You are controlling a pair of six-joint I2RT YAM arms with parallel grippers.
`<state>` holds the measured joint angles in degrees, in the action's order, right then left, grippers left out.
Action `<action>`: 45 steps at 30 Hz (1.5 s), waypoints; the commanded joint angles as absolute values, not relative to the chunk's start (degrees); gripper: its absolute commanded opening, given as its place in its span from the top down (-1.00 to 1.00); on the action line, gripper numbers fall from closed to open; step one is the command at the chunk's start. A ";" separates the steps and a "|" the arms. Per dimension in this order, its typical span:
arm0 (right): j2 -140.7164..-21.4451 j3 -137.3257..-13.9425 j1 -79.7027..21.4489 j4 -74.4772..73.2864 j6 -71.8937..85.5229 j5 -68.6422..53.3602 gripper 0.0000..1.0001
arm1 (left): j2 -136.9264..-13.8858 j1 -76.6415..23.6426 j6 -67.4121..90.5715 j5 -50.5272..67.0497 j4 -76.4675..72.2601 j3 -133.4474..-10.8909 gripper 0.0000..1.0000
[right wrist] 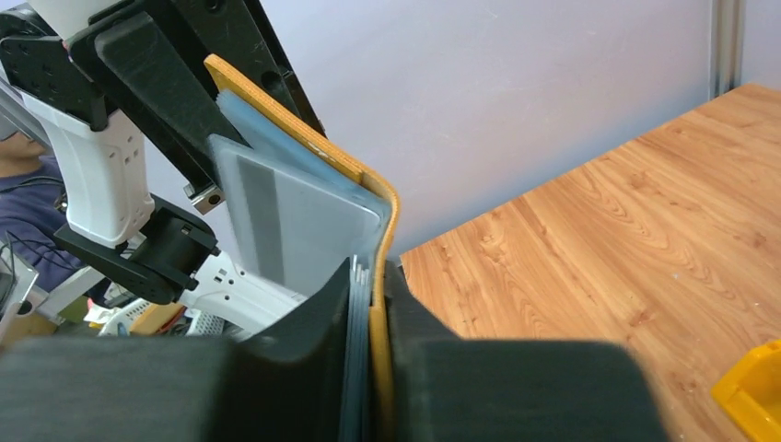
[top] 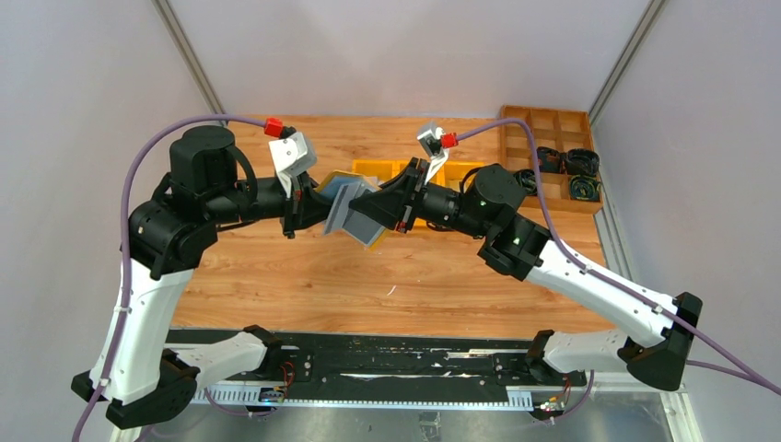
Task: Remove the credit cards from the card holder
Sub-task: Open the card holder at the center of the board.
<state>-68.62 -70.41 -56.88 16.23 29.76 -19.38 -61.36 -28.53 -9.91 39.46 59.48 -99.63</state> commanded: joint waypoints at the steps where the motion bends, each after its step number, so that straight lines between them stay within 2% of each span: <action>1: -67.00 -70.00 -57.33 17.01 29.28 -16.71 0.87 | -61.05 -28.61 -10.02 42.72 60.86 -100.32 0.83; 3: -66.44 -69.62 -57.18 16.04 29.29 -16.96 1.00 | -61.30 -28.50 -9.85 41.69 60.84 -101.33 0.80; 10: -62.58 -67.17 -55.94 13.42 27.53 -17.90 1.00 | -61.49 -26.19 -12.37 40.31 62.42 -106.26 0.36; 13: -61.99 -67.44 -55.64 12.55 27.47 -18.14 1.00 | -63.29 -25.93 -12.08 42.37 64.99 -110.05 0.07; 17: -63.71 -69.93 -55.72 10.75 28.49 -18.52 1.00 | -63.40 -25.93 -8.05 52.42 65.11 -105.55 -0.38; 19: -64.67 -70.98 -55.80 10.40 28.75 -19.64 1.00 | -63.36 -25.92 -7.33 53.65 65.05 -102.22 -0.46; 26: -64.95 -72.19 -56.07 8.89 27.68 -20.19 1.00 | -64.39 -25.93 -8.93 48.96 65.05 -102.66 -0.27; 29: -64.59 -71.72 -56.07 9.33 27.05 -20.21 1.00 | -64.27 -25.93 -10.20 47.82 65.11 -103.96 -0.12; 35: -62.84 -69.28 -56.03 11.81 25.92 -20.76 1.00 | -63.14 -25.93 -8.79 52.60 64.96 -104.59 0.08; 39: -62.54 -69.17 -55.99 11.94 25.84 -21.36 1.00 | -62.88 -25.93 -7.12 55.54 65.08 -104.37 0.10; 45: -61.89 -68.78 -55.98 12.41 25.62 -22.24 1.00 | -62.67 -25.93 -7.35 54.52 65.05 -104.74 0.46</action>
<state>-63.48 -69.36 -56.18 8.99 26.52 -21.02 -63.13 -26.30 -8.10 52.90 64.79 -103.31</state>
